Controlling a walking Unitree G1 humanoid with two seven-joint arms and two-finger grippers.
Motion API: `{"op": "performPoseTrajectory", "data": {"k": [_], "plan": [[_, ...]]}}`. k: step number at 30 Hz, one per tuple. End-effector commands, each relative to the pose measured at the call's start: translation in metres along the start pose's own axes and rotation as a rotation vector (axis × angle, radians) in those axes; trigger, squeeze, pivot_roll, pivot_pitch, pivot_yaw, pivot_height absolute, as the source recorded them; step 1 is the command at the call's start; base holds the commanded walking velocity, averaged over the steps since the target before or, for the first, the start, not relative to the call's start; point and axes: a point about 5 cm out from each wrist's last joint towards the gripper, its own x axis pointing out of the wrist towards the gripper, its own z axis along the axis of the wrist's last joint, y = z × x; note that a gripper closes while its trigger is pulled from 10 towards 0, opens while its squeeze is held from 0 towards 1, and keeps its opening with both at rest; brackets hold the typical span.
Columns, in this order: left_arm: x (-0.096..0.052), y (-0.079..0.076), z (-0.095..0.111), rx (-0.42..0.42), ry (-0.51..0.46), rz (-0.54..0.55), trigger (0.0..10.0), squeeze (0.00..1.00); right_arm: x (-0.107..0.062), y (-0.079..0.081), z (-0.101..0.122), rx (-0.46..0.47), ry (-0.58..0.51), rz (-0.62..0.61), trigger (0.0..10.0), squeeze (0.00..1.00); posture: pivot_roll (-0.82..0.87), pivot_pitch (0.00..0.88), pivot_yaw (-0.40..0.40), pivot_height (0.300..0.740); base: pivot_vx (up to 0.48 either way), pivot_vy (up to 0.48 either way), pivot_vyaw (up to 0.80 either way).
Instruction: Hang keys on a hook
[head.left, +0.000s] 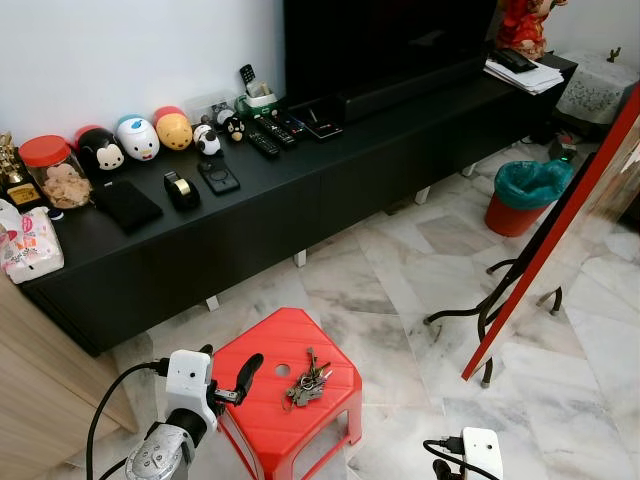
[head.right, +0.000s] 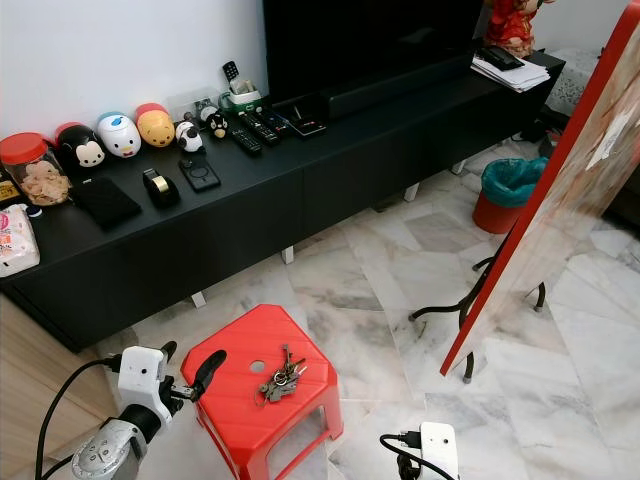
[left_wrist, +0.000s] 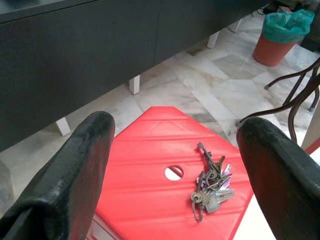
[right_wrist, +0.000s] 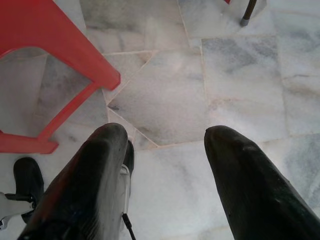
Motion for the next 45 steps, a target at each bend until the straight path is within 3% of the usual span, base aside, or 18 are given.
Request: {"op": "performPoseTrajectory", "data": {"k": [1,13,45], "plan": [[0.0006,-0.0012,-0.0019,0.022,0.017,-0.016,10.0,0.00,-0.0004,-0.0011,-0.0016,0.006,0.003,-0.007,10.0,0.00,0.11,0.068,-0.052,0.705,0.000,0.000,0.00],[0.0008,-0.0023,-0.0013,0.023,0.017,-0.021,10.0,0.00,-0.0007,0.0003,-0.0037,-0.004,0.010,-0.003,10.0,0.00,0.11,0.072,-0.052,0.620,0.000,0.000,0.00],[0.0062,-0.0093,-0.0022,0.009,0.035,-0.075,10.0,0.00,-0.0007,0.0003,-0.0031,0.012,0.006,0.006,10.0,0.00,0.11,0.104,-0.058,0.620,0.000,0.000,0.00]]}}
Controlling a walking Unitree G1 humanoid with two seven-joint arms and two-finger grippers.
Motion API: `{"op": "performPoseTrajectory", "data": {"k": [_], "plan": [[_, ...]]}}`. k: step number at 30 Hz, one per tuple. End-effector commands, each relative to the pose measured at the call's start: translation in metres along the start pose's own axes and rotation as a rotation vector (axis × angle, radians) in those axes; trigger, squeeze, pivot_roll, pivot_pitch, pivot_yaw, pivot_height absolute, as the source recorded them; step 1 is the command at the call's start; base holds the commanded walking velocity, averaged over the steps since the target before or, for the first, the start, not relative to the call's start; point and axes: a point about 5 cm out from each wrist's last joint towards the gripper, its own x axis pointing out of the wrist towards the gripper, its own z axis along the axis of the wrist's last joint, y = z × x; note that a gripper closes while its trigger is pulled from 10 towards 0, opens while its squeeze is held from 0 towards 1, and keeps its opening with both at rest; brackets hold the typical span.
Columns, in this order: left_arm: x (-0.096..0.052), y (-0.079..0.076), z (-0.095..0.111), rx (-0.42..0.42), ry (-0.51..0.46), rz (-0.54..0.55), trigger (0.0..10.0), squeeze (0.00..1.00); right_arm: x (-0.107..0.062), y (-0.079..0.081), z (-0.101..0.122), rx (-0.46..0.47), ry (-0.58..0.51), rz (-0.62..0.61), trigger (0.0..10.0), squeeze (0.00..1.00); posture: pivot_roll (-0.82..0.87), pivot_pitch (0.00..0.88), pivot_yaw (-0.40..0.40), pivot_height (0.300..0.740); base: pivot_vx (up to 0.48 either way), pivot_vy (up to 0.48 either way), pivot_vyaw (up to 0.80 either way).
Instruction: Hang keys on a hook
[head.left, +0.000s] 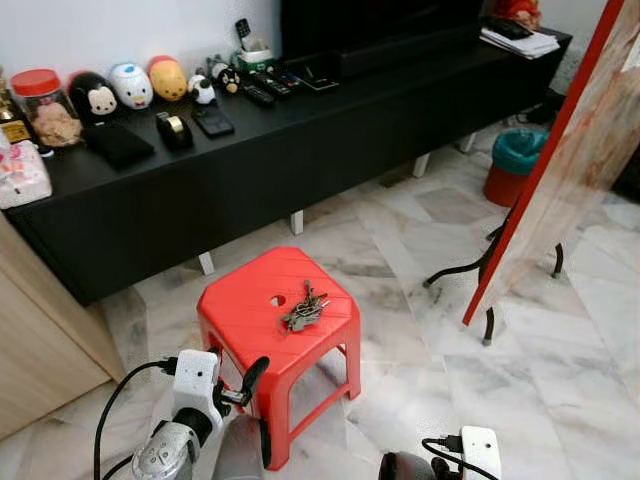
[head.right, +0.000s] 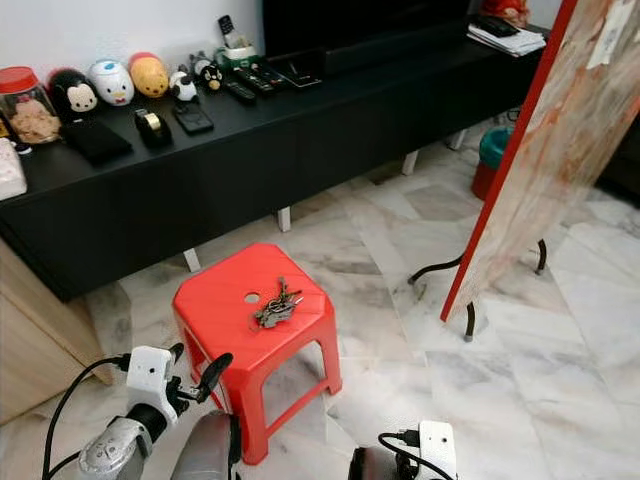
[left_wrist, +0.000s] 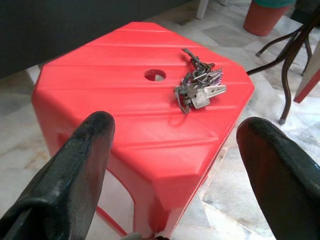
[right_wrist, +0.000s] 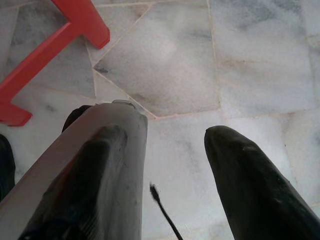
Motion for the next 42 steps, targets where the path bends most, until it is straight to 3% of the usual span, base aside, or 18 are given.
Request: {"op": "performPoseTrajectory", "data": {"k": [1,22,32,42], "plan": [[-0.0003,-0.0031,-0.0015,0.017,0.017,-0.034,10.0,0.00,-0.0012,-0.0019,-0.0054,0.010,0.019,-0.003,10.0,0.00,0.11,0.104,-0.058,0.620,0.000,0.000,0.00],[0.0003,0.0051,-0.0051,0.056,0.040,0.037,10.0,0.00,-0.0015,-0.0029,-0.0057,-0.033,0.019,-0.006,10.0,0.00,0.11,0.106,-0.060,0.620,0.000,-0.069,0.00],[0.0013,0.0048,-0.0053,0.055,0.043,0.038,10.0,0.00,-0.0017,-0.0032,-0.0064,-0.001,0.019,-0.009,10.0,0.00,0.11,0.105,-0.060,0.620,0.169,-0.286,0.31],[0.0024,0.0047,-0.0063,0.059,0.049,0.042,10.0,0.00,-0.0018,-0.0026,-0.0082,0.004,0.031,-0.003,10.0,0.00,0.11,0.106,-0.061,0.620,0.024,0.000,0.00]]}}
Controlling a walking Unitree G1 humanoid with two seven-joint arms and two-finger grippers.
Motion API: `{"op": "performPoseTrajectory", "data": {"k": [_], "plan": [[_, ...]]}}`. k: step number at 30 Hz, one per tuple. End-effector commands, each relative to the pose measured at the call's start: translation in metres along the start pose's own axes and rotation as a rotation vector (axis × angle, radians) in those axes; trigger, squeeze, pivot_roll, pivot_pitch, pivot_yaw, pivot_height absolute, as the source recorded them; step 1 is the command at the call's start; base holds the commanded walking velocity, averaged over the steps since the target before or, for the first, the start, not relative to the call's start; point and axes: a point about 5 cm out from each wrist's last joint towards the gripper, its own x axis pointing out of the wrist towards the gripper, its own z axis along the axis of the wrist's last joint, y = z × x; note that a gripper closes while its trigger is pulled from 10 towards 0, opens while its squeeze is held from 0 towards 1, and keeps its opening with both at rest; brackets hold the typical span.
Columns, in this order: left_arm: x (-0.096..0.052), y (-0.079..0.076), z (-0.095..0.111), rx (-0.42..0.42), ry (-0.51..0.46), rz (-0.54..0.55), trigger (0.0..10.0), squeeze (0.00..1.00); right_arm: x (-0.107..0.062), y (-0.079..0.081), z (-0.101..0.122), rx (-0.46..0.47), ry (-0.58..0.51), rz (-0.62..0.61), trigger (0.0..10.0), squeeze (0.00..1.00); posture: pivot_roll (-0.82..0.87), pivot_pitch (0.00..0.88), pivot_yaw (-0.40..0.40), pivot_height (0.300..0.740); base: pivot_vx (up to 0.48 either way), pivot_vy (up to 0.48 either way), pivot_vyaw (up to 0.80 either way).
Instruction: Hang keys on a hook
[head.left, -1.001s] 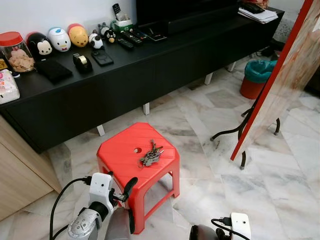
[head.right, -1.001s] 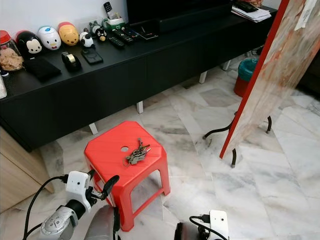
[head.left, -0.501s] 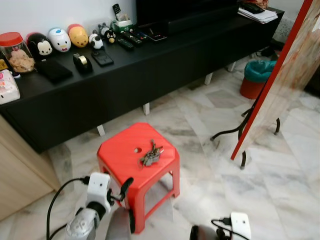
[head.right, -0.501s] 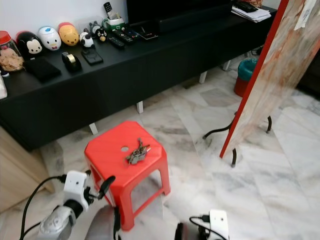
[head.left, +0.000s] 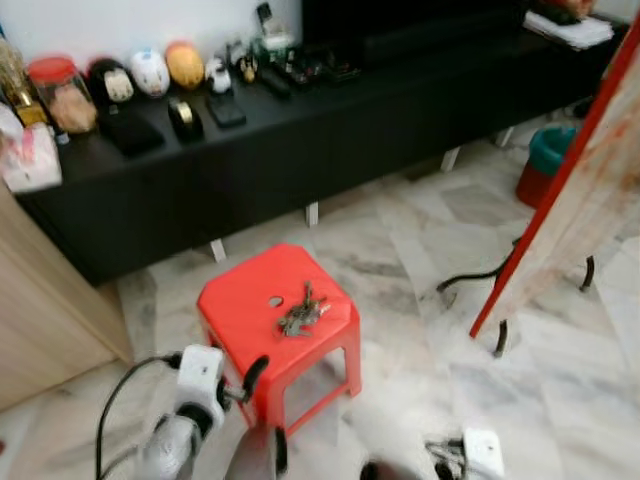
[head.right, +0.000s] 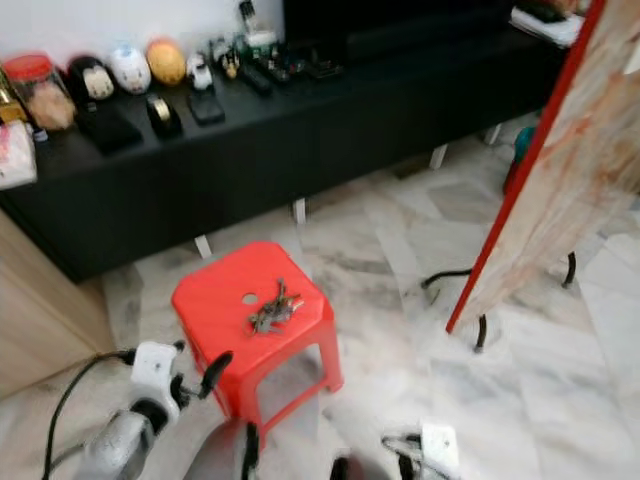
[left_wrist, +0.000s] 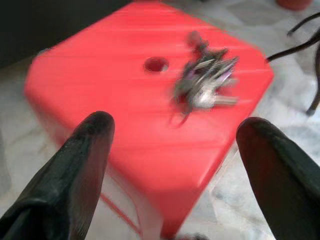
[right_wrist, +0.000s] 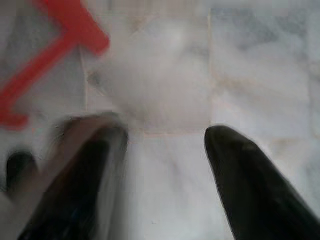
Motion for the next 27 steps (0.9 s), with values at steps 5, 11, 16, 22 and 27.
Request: {"op": "performPoseTrajectory", "data": {"k": [5,11,16,22,27], "plan": [[-0.0009,-0.0045,-0.0034,0.000,0.010,-0.010,10.0,0.00,-0.0051,-0.0067,-0.0200,0.010,0.070,-0.016,10.0,0.00,0.11,0.106,-0.061,0.620,0.000,0.000,0.00],[0.0000,-0.0056,-0.0048,-0.009,0.024,-0.026,10.0,0.00,-0.0051,-0.0062,-0.0205,0.010,0.073,-0.015,10.0,0.00,0.11,0.107,-0.062,0.620,0.000,0.000,0.00],[0.0002,-0.0072,-0.0078,-0.012,0.037,-0.028,10.0,0.00,-0.0051,-0.0058,-0.0205,0.010,0.074,-0.012,10.0,0.00,0.11,0.106,-0.063,0.620,0.000,0.000,0.00],[0.0025,-0.0049,-0.0074,-0.019,0.032,-0.006,10.0,0.00,-0.0049,-0.0051,-0.0201,0.008,0.073,-0.007,10.0,0.00,0.11,0.107,-0.062,0.620,0.000,0.000,0.00],[0.0031,-0.0043,-0.0059,-0.024,0.023,-0.003,10.0,0.00,-0.0047,-0.0046,-0.0196,0.007,0.071,-0.004,10.0,0.00,0.11,0.109,-0.063,0.620,0.000,0.000,0.00]]}}
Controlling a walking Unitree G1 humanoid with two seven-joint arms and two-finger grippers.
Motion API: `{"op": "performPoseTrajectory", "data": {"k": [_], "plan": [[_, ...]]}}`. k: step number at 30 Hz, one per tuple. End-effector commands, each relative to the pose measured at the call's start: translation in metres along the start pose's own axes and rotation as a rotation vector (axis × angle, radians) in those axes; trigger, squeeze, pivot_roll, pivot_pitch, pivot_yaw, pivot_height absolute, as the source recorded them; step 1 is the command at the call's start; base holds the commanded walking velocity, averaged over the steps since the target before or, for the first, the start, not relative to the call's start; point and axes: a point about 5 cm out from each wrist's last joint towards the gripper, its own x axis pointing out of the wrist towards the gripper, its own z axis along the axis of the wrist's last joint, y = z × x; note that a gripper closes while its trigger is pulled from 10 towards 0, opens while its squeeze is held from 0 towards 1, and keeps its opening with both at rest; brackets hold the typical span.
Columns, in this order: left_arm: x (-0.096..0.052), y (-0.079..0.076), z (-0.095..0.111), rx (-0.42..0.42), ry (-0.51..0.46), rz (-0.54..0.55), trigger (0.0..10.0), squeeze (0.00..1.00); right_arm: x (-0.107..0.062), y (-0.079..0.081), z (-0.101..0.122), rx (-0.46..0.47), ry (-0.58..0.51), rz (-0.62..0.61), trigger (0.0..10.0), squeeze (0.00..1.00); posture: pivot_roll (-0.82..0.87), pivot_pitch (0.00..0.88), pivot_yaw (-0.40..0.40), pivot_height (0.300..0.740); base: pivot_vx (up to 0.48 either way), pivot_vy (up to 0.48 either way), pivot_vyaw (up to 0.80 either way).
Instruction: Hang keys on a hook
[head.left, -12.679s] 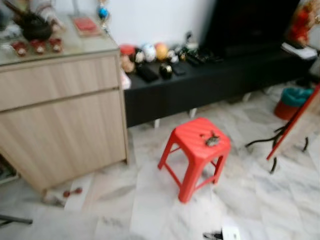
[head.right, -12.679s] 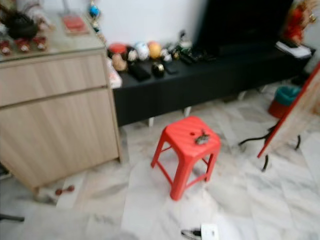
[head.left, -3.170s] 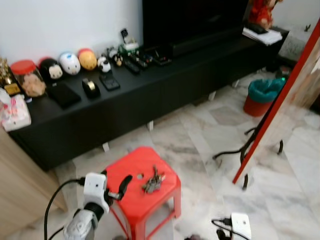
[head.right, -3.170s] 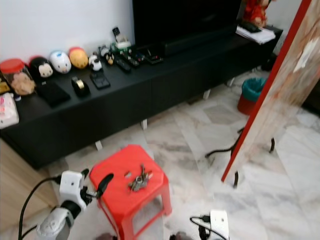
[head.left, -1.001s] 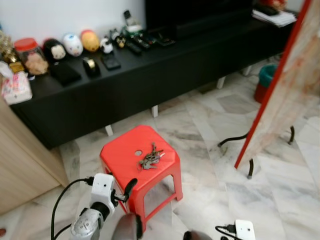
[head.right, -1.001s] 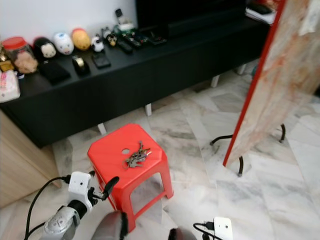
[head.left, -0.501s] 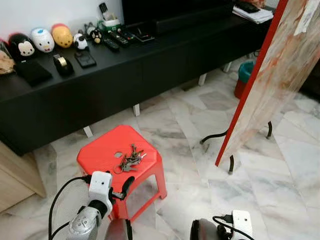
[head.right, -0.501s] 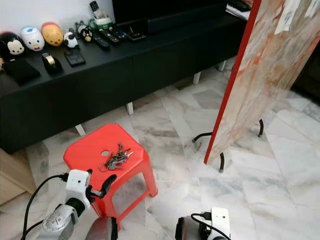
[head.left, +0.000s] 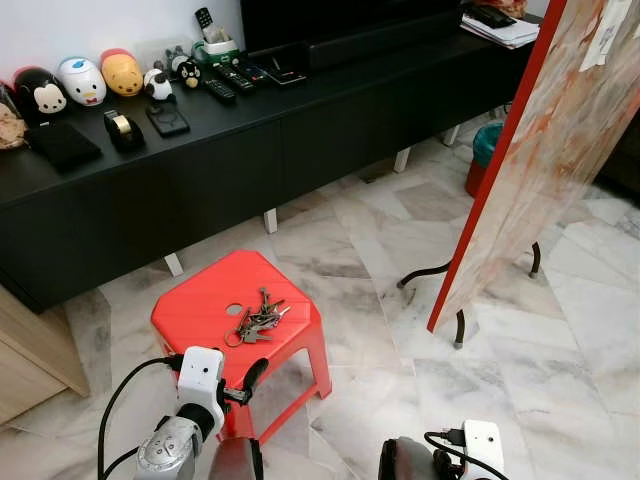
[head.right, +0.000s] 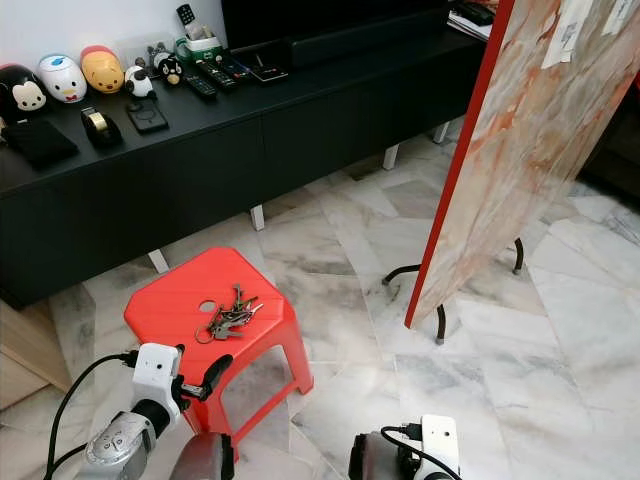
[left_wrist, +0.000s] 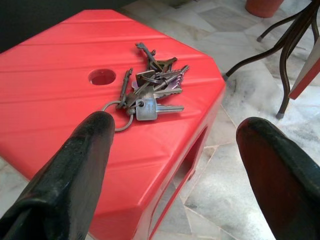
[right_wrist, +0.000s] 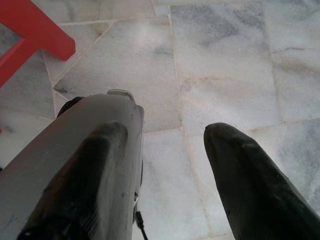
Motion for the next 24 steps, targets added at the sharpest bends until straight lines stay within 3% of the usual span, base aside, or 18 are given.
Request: {"op": "performPoseTrajectory", "data": {"k": [1,5,16,24], "plan": [[-0.0007,0.0003,-0.0020,-0.004,0.004,0.007,10.0,0.00,-0.0027,0.0008,-0.0144,0.004,0.056,0.006,10.0,0.00,0.11,0.109,-0.063,0.620,0.000,0.000,0.00],[-0.0011,0.0003,-0.0029,-0.005,0.005,0.009,10.0,0.00,-0.0025,0.0007,-0.0131,-0.021,0.049,0.004,10.0,0.00,0.11,0.109,-0.063,0.620,0.000,0.000,0.00],[-0.0004,0.0003,-0.0017,-0.007,-0.004,0.014,10.0,0.00,-0.0019,0.0015,-0.0105,-0.014,0.037,0.007,10.0,0.00,0.11,0.108,-0.065,0.620,0.000,0.000,0.75],[-0.0002,0.0009,-0.0010,0.002,-0.009,0.014,10.0,0.00,-0.0023,0.0006,-0.0119,-0.008,0.042,0.007,10.0,0.00,0.11,0.109,-0.065,0.620,0.031,0.000,0.00]]}}
